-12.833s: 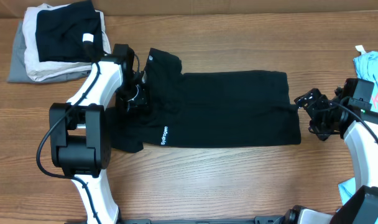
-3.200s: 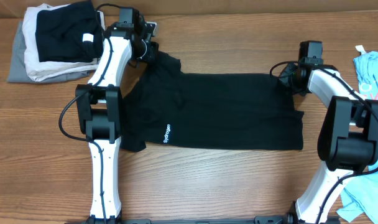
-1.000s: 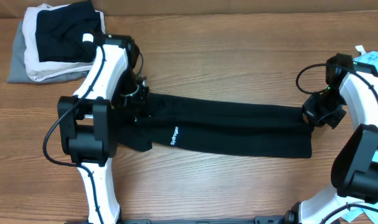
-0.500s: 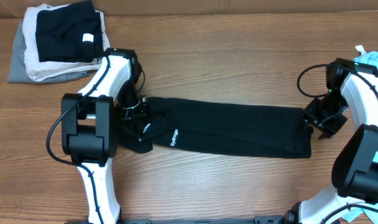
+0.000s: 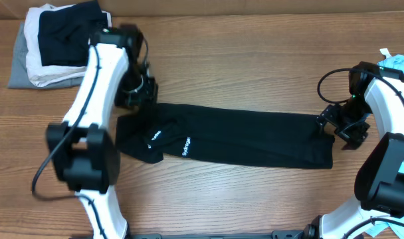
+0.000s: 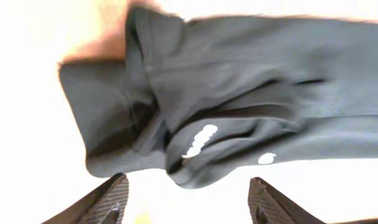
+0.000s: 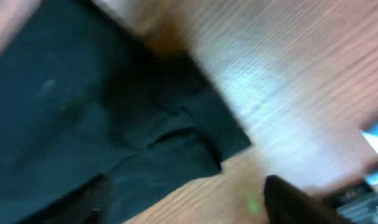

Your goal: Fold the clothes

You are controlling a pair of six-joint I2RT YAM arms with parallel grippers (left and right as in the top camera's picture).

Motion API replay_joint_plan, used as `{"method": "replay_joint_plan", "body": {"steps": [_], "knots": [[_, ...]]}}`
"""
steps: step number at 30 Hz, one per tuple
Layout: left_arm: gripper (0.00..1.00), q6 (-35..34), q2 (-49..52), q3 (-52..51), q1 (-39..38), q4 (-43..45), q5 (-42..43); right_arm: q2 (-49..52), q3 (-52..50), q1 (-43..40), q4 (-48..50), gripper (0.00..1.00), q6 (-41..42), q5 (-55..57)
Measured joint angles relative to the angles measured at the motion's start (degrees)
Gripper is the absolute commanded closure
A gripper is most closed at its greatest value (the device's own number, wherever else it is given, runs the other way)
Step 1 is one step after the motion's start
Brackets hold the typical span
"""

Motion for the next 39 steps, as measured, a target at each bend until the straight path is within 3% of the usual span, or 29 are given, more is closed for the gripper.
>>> {"method": "replay_joint_plan", "body": {"steps": [3,9,13,25,30,37,39], "knots": [[0.41,0.0,-3.0,0.9,-1.3,1.1,1.7,0.0,0.0,0.6,1.8,0.56,-3.1,-4.1],[0.36,0.2,-0.6,-1.9,-6.0,9.2,4.4,0.0,0.1,5.8,4.1,0.55,-5.1,-7.7],[0.44,0.2,4.5,-2.6,-8.2,8.0,7.1,0.0,0.2,8.9,4.5,0.54,-5.7,-8.8],[0.46,0.0,12.3,-3.4,-10.4,6.6,11.2,0.0,0.2,9.6,5.5,0.53,-5.9,-9.0],[0.62,-0.3,12.3,-3.4,-10.3,7.1,11.4,0.0,0.2,9.6,6.3,0.53,-5.9,-9.0],[0.66,-0.9,12.3,-3.4,-10.3,7.1,11.4,0.0,0.2,9.6,6.3,0.53,-5.9,-9.1],[0.83,-1.0,12.3,-3.4,-10.3,7.1,11.3,0.0,0.2,9.6,6.3,0.53,-5.9,-9.1]]}}
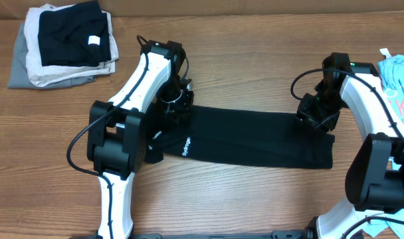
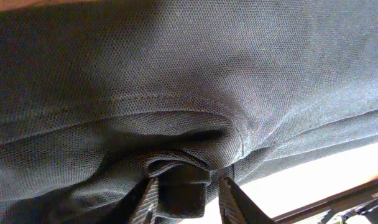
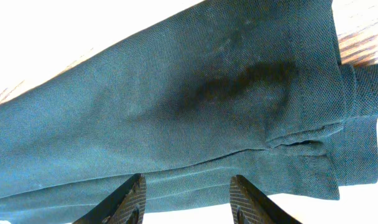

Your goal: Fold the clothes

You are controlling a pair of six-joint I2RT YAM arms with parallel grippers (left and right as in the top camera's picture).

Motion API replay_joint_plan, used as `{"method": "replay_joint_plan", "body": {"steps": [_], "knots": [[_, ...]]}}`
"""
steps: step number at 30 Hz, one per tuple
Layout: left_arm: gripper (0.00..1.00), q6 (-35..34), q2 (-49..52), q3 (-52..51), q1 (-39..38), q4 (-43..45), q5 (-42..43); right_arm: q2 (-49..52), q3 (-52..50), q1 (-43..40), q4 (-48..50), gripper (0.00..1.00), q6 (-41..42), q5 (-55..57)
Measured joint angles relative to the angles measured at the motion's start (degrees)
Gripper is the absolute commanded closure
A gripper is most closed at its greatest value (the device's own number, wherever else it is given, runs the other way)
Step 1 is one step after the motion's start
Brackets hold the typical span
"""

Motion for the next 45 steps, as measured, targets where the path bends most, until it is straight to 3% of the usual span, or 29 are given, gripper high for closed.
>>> {"method": "replay_joint_plan", "body": {"steps": [1,21,27,28,31,34,41,45], "knots": [[0.96,0.1,0.0,0.0,0.0,0.0,0.0,0.0,0.0,0.0,0.0,0.53,0.0,0.0],[0.96,2.8,-2.9,-0.1,0.0,-10.4,-0.9,0.0,0.0,0.0,-3.9,0.53,0.0,0.2],[0.96,3.0,-3.7,-5.7,-0.4,-10.6,-1.0,0.0,0.0,0.0,-4.9,0.53,0.0,0.5],[0.95,3.0,-3.7,-7.2,-0.7,-10.4,-1.1,0.0,0.0,0.0,-4.9,0.52,0.0,0.5],[0.75,3.7,-3.7,-11.3,-1.5,-9.1,-1.2,0.0,0.0,0.0,-4.8,0.50,0.0,0.6],[0.69,4.1,-3.7,-13.8,-1.9,-8.1,-1.6,0.0,0.0,0.0,-4.8,0.50,-0.1,0.7],[0.69,4.2,-3.7,-12.1,-1.3,-7.8,-1.7,0.0,0.0,0.0,-4.7,0.49,-0.2,0.5],[0.77,4.2,-3.7,-6.1,-1.0,-7.1,-1.8,0.0,0.0,0.0,-3.3,0.62,-0.1,-0.1]]}}
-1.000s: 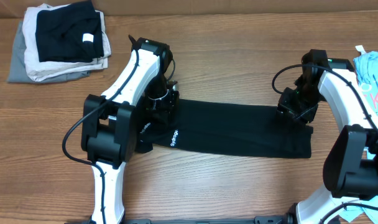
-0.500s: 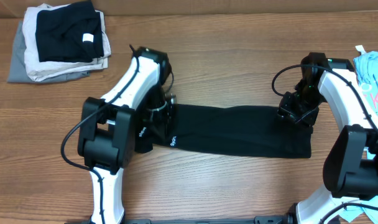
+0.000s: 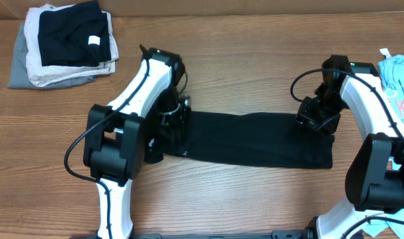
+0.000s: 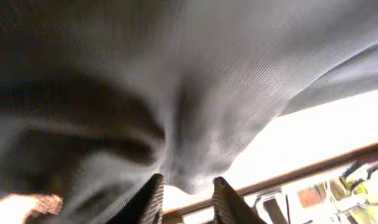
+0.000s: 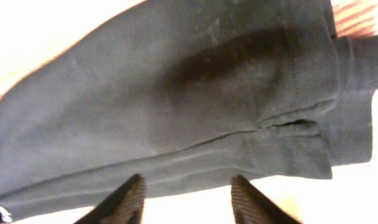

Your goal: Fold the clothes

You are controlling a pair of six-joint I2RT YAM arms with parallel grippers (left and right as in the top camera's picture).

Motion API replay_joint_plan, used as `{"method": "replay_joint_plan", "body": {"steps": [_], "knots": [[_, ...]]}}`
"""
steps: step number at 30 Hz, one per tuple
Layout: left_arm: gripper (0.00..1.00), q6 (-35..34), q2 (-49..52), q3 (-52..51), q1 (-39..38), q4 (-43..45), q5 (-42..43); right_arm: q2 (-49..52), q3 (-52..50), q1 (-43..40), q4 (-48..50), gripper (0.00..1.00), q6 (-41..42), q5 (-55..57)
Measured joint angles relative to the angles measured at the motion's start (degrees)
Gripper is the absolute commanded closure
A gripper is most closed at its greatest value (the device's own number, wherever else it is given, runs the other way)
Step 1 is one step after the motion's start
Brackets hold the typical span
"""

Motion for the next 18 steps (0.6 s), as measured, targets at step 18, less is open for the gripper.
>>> {"method": "replay_joint_plan", "body": {"steps": [18], "knots": [[0.96,-1.6,0.0,-4.2,2.6,13.2,-4.3,-0.4,-17.7,0.0,21.3,0.75,1.9,-3.6]]}}
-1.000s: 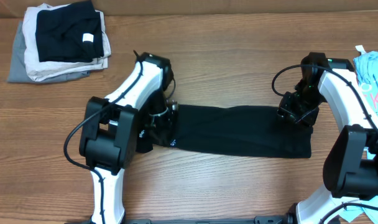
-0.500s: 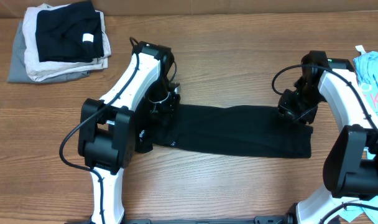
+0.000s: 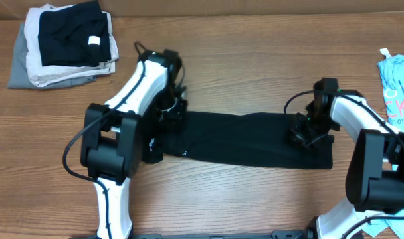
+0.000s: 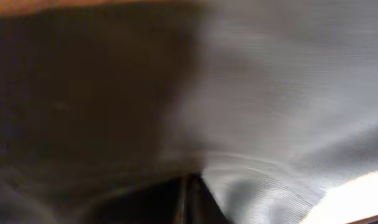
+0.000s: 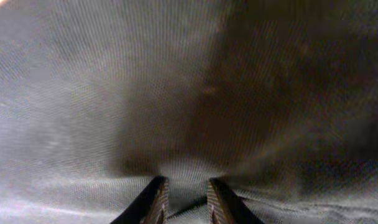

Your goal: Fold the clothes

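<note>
A black garment (image 3: 242, 141) lies as a long strip across the middle of the wooden table (image 3: 255, 60). My left gripper (image 3: 175, 110) sits at the strip's upper left edge. In the left wrist view the blurred cloth (image 4: 270, 93) fills the frame and the gripper (image 4: 190, 200) is shut on it, jaws almost together. My right gripper (image 3: 302, 135) presses down on the strip near its right end. In the right wrist view it (image 5: 186, 199) is shut on a pinch of black fabric (image 5: 83, 93).
A stack of folded clothes (image 3: 62, 40), black on beige on grey, sits at the back left corner. A light blue printed garment (image 3: 398, 93) lies at the right edge. Bare wood shows in front of and behind the strip.
My right gripper has gone from open over the strip's upper right corner to a spot lower and further left, shut on the cloth. The left jaws have drawn closer together on the fabric.
First both grippers stood open off the garment's two ends, its left end spread with white print showing. Then the left was pinching the upper left edge, the right open over the right corner. Later the left end was tucked narrower. Now both hold cloth.
</note>
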You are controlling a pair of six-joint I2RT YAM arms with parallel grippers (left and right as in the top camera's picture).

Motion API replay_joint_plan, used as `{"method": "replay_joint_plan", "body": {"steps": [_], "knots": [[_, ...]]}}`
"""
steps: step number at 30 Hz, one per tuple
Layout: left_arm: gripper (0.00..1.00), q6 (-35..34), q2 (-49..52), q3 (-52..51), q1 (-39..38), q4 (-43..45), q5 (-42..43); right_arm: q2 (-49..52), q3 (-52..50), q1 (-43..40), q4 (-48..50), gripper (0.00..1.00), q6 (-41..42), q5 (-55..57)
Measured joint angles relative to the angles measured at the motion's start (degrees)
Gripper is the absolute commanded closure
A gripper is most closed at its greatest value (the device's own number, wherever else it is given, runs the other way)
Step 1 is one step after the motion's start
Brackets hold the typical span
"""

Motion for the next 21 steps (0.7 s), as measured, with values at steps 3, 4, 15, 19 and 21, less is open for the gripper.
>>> {"method": "replay_joint_plan", "body": {"steps": [3,4,15,19,21], "knots": [[0.96,-0.2,0.0,-5.3,4.2,2.8,0.9,-1.4,-1.7,0.0,1.8,0.75,1.8,0.5],[0.96,-0.2,0.0,-6.8,5.6,3.5,1.9,-1.5,-1.9,0.0,2.0,0.75,2.4,0.7],[0.96,-3.6,-2.3,-12.5,13.8,8.2,8.6,-1.5,-1.6,0.1,2.4,0.74,5.0,1.1],[0.96,-6.4,-2.3,-12.2,16.8,8.0,7.0,-1.4,-0.3,0.1,2.4,0.74,5.1,2.0],[0.96,-7.5,-2.3,-11.4,18.5,7.5,4.7,-1.4,1.5,0.1,2.1,0.74,5.1,3.3]]}}
